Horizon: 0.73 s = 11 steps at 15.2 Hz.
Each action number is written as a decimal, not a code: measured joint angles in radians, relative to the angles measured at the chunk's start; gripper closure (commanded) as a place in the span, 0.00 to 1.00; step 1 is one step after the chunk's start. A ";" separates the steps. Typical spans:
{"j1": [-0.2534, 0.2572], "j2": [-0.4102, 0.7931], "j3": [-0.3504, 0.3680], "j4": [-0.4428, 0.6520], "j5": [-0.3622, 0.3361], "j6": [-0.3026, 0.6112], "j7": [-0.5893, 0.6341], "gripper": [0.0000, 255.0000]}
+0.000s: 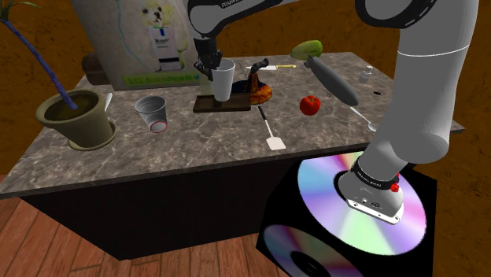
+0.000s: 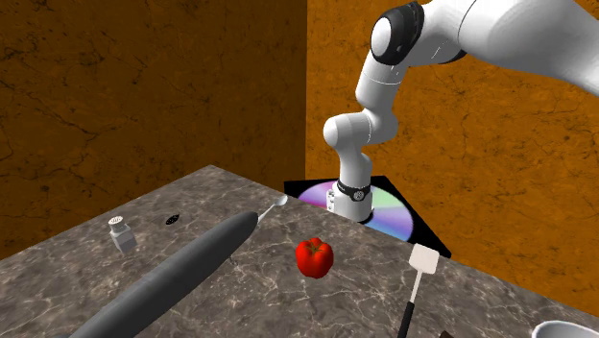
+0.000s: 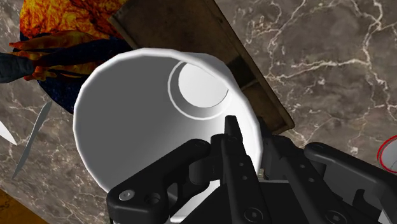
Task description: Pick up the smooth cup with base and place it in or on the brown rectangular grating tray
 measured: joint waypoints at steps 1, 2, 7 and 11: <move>0.000 0.000 0.000 0.000 0.000 0.000 0.000 0.00; 0.000 0.000 0.000 0.000 0.000 0.000 0.000 0.00; 0.000 -0.005 0.000 0.007 0.000 -0.011 -0.002 0.00; 0.009 -0.022 0.005 0.082 0.003 -0.103 -0.004 0.00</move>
